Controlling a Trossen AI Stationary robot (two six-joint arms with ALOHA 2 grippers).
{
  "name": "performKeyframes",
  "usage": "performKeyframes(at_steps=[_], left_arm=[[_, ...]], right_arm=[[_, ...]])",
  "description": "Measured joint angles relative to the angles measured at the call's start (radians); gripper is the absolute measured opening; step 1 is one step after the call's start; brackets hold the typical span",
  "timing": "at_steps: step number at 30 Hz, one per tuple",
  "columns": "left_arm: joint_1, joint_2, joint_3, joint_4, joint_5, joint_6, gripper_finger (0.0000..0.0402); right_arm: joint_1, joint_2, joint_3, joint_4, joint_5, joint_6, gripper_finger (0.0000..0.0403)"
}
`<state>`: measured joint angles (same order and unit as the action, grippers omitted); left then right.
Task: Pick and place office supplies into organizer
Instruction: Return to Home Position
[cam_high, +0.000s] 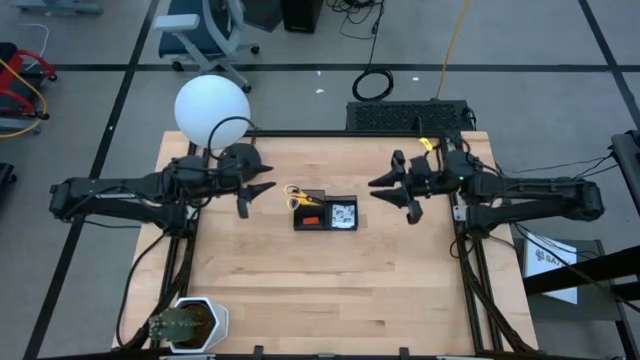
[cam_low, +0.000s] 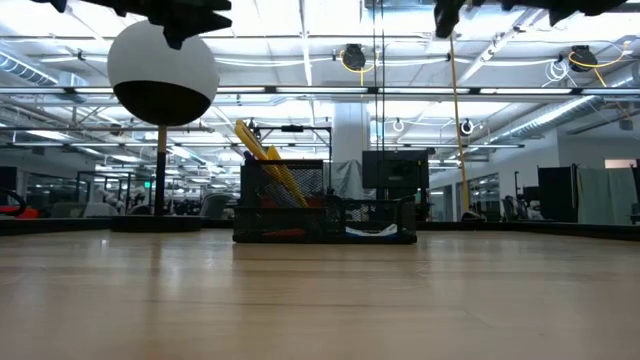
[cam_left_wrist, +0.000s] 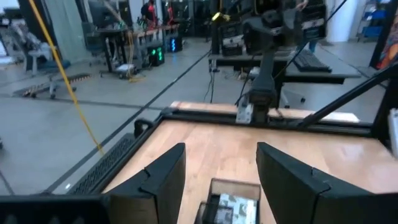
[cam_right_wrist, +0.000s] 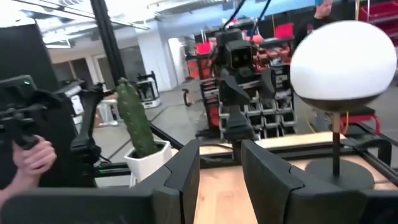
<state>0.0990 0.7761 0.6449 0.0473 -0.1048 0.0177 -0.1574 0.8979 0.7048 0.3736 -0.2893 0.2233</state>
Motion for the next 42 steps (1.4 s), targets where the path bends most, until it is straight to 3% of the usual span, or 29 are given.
performKeyframes(at_steps=[7,12,21,30,42], left_arm=[[-0.032,-0.071,0.000,-0.045,-0.001,0.005,0.0200],[-0.054,-0.111,0.000,-0.075,-0.001,0.020,0.0200],[-0.066,-0.177,-0.067,-0.023,-0.060,0.018,0.0200],[-0.065,-0.283,-0.161,0.087,-0.054,-0.001,0.0200],[-0.118,-0.362,-0.233,0.136,-0.045,-0.010,0.0200]], right_arm=[[0.023,-0.140,0.000,-0.121,0.006,-0.021,0.0110],[0.040,-0.230,-0.016,-0.180,0.077,-0.038,0.0110],[0.042,-0.402,-0.182,0.006,0.109,-0.037,0.0110],[0.042,-0.539,-0.259,0.049,0.140,0.000,0.0110],[0.042,-0.599,-0.500,0.429,0.138,0.044,0.0110]])
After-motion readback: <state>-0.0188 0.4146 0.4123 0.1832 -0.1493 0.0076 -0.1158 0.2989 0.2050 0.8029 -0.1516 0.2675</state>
